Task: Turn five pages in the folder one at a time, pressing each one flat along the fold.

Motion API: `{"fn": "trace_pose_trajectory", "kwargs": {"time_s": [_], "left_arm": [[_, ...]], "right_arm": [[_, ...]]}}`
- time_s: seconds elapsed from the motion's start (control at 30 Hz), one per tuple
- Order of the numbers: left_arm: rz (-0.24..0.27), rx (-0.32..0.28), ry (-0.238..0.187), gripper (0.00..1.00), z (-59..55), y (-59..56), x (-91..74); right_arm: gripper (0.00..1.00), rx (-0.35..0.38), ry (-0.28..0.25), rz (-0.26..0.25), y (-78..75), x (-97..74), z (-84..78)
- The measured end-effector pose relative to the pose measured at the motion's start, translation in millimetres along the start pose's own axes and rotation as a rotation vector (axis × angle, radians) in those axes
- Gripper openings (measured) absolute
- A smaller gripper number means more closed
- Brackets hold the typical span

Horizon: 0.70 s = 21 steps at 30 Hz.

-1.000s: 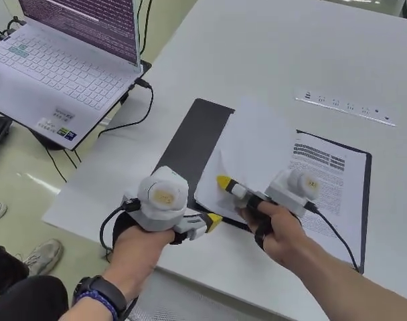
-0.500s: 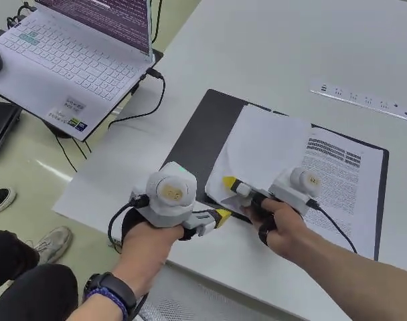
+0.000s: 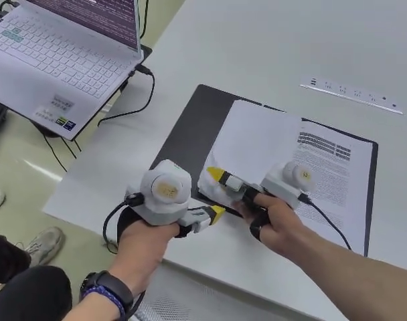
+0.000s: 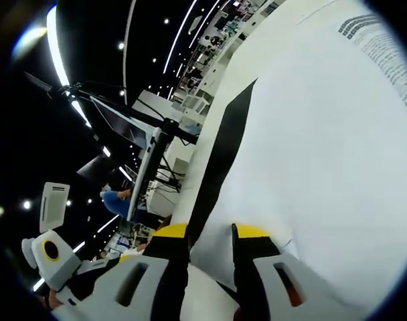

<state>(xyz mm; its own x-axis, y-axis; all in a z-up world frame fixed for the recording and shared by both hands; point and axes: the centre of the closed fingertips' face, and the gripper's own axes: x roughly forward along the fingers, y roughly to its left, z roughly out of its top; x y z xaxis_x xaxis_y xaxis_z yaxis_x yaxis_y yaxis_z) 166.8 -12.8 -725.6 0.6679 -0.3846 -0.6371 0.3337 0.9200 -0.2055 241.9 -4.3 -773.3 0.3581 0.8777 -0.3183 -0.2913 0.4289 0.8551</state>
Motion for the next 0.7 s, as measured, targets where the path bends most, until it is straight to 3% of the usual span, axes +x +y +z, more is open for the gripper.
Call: {"fn": "trace_pose_trajectory", "kwargs": {"time_s": [0.17,0.2,0.3,0.4,0.7], "left_arm": [[-0.007,0.007,-0.003,0.54,2.6,-0.1,1.9],[-0.006,0.007,-0.005,0.54,3.5,0.4,1.7],[-0.003,-0.001,-0.013,0.54,4.1,3.6,1.6],[-0.002,-0.014,-0.013,0.52,2.0,4.9,2.1],[-0.017,0.008,-0.019,0.46,8.5,3.5,13.4]], "right_arm": [[0.32,-0.019,-0.023,0.02,5.2,-11.1,9.0],[0.32,-0.015,-0.042,0.017,5.1,-14.3,14.1],[0.36,0.004,-0.166,0.032,11.3,-34.2,41.1],[0.35,-0.036,-0.221,0.006,10.2,-56.7,55.6],[0.36,-0.134,-0.257,-0.079,0.2,-116.9,64.9]]}}
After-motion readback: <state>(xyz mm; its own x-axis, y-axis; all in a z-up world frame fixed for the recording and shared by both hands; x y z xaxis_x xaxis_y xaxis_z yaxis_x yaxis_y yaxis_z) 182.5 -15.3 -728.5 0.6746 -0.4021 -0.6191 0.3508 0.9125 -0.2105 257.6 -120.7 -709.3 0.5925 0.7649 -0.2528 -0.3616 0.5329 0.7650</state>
